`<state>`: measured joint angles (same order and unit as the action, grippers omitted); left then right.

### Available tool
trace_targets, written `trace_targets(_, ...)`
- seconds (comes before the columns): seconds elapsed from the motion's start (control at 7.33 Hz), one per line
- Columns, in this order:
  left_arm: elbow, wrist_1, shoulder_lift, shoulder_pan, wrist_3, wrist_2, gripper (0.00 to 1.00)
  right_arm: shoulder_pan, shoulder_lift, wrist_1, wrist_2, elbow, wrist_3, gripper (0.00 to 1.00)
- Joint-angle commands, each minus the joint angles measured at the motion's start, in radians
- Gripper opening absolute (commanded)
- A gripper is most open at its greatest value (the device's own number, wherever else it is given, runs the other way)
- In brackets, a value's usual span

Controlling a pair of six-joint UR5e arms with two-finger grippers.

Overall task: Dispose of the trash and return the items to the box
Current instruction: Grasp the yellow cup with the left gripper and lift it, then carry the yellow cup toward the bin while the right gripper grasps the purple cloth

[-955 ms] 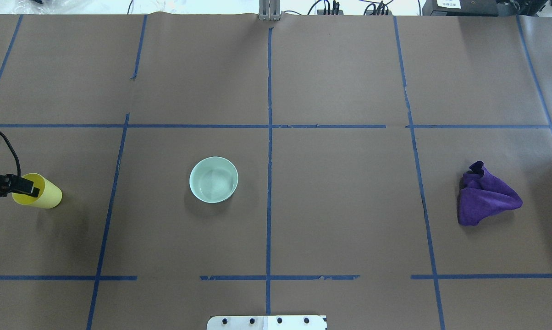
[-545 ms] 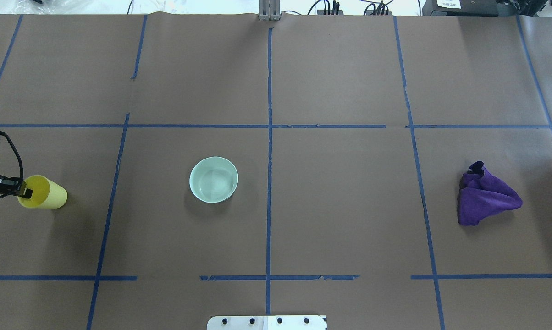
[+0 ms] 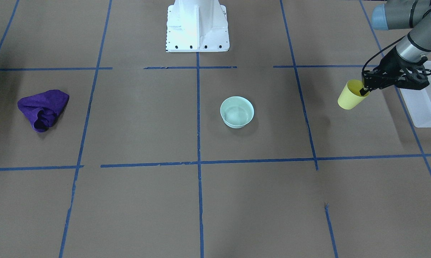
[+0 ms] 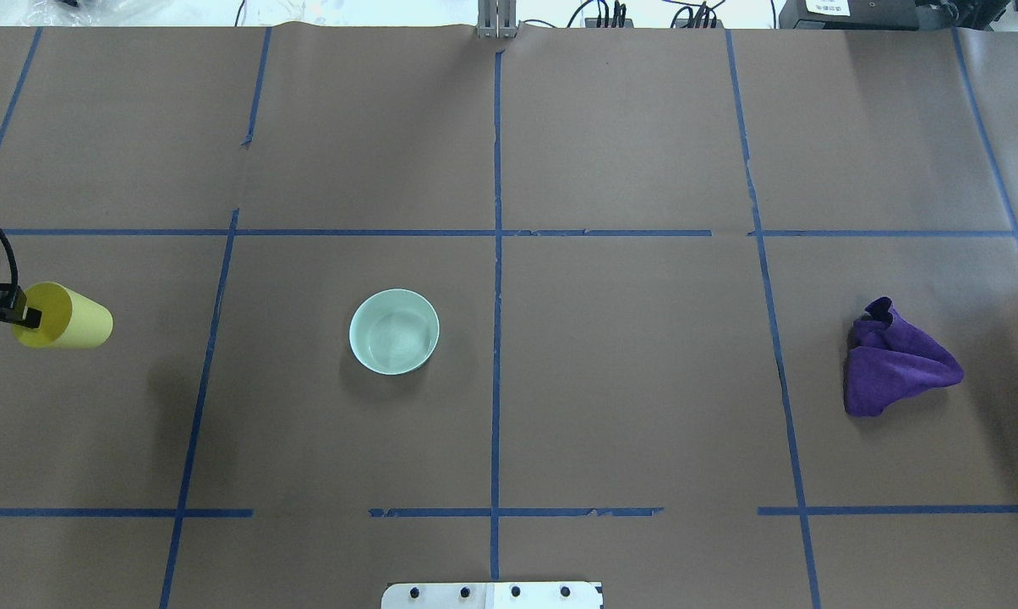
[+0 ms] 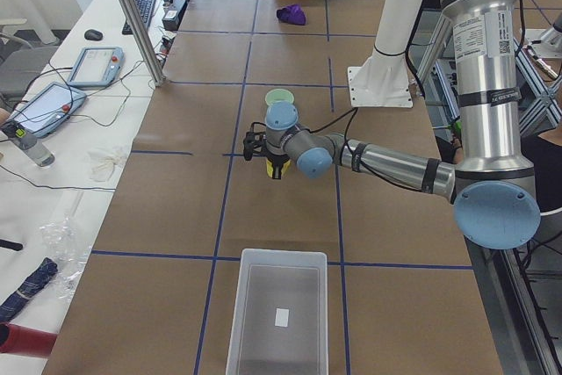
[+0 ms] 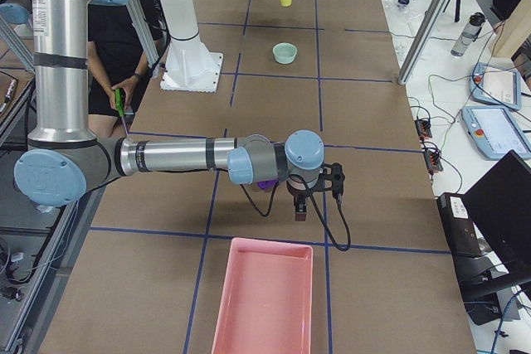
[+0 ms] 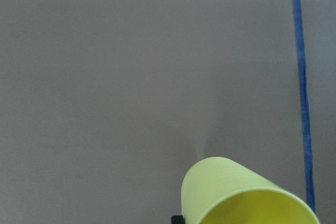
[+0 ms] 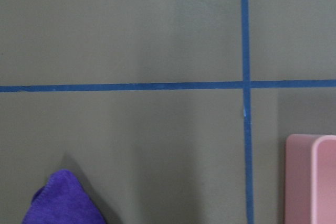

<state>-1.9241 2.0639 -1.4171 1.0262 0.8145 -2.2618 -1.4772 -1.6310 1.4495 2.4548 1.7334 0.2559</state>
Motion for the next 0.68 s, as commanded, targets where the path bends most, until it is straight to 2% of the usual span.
trace_targets(0.0,-0.073,-0.137,-0.011,0.073,-0.126,0.001,0.0,0.102,-0.045,-0.193,-0.011,0.049,0.211,1.0)
trace_targets(0.14,-0.094,-0.244,-0.031,0.15,-0.265,0.004,0.0,0.173,-0.082,-0.357,-0.049,0.052,0.33,1.0)
trace_targets(0.27,-0.093,-0.331,-0.072,0.244,-0.394,0.008,0.0,0.246,-0.098,-0.426,-0.081,0.055,0.424,1.0)
trace_targets(0.55,-0.089,-0.465,-0.127,0.366,-0.576,0.013,0.0,0.384,-0.102,-0.445,-0.183,0.061,0.459,1.0)
